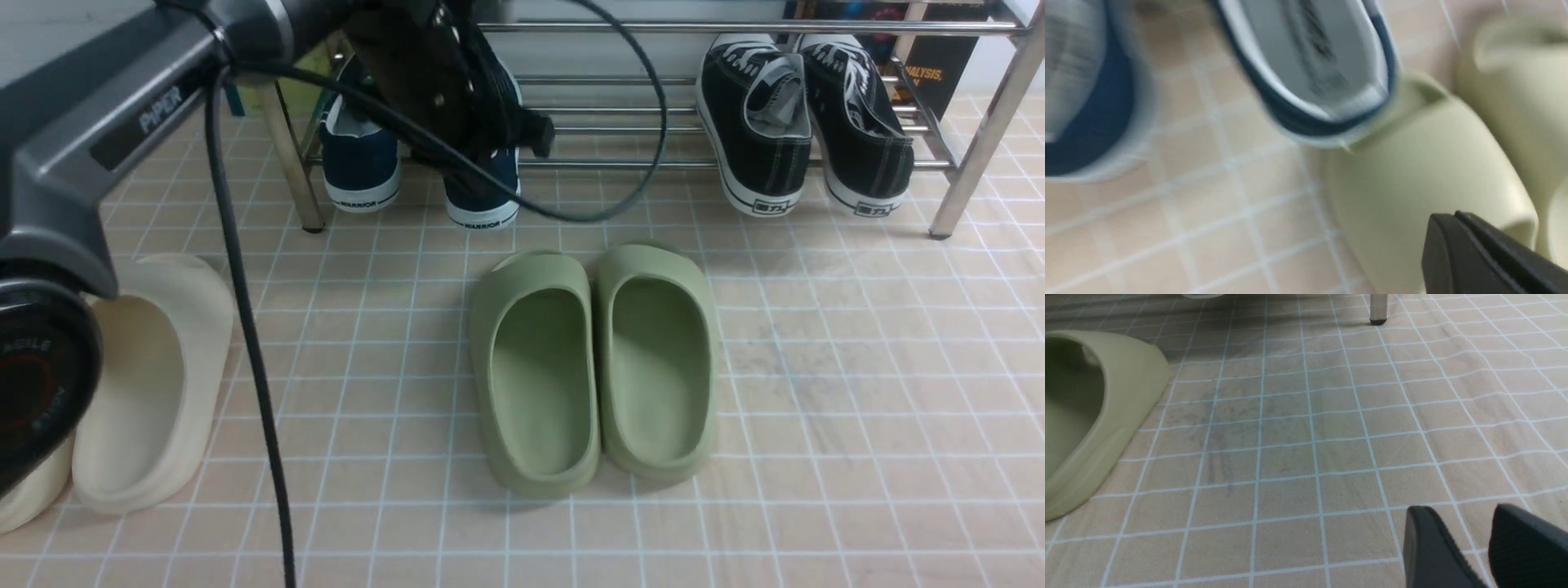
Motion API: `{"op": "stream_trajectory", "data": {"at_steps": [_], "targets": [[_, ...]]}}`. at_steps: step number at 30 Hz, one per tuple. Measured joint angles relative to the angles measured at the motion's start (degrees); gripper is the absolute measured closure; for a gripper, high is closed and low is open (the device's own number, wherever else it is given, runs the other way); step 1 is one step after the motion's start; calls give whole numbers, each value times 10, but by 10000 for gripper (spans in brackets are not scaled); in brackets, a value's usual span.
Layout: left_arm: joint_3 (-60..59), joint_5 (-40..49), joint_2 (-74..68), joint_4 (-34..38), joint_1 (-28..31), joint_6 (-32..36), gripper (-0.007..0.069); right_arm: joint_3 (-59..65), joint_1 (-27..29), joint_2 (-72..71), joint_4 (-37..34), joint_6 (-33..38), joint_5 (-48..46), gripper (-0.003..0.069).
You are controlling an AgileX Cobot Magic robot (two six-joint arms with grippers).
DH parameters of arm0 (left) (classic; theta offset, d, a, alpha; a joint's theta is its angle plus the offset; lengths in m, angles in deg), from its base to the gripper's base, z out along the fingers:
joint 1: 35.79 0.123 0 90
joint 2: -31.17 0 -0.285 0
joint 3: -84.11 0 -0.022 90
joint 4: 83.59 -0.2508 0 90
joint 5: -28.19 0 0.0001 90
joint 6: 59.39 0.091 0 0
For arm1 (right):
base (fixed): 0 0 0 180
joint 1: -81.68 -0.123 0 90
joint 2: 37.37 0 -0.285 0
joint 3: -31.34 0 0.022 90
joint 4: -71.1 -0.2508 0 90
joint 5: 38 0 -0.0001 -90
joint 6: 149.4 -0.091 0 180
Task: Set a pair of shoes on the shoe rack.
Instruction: Use the left arm to put a shoe into the shoe rack
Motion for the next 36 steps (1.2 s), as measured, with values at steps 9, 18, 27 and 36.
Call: {"op": "stream_trajectory", "data": {"at_steps": [9, 18, 27, 36], "targets": [[-24, -136, -47, -50, 0, 17, 622, 0, 0, 0, 0, 0, 0, 421], [-25, -177, -49, -105, -7, -60, 622, 0, 0, 0, 0, 0, 0, 421], [-7, -107, -35, -136, -5, -105, 616, 0, 0, 0, 0, 0, 0, 421], [-3, -14, 5, -188, 13, -59, 612, 0, 0, 0, 0, 0, 0, 421]]}}
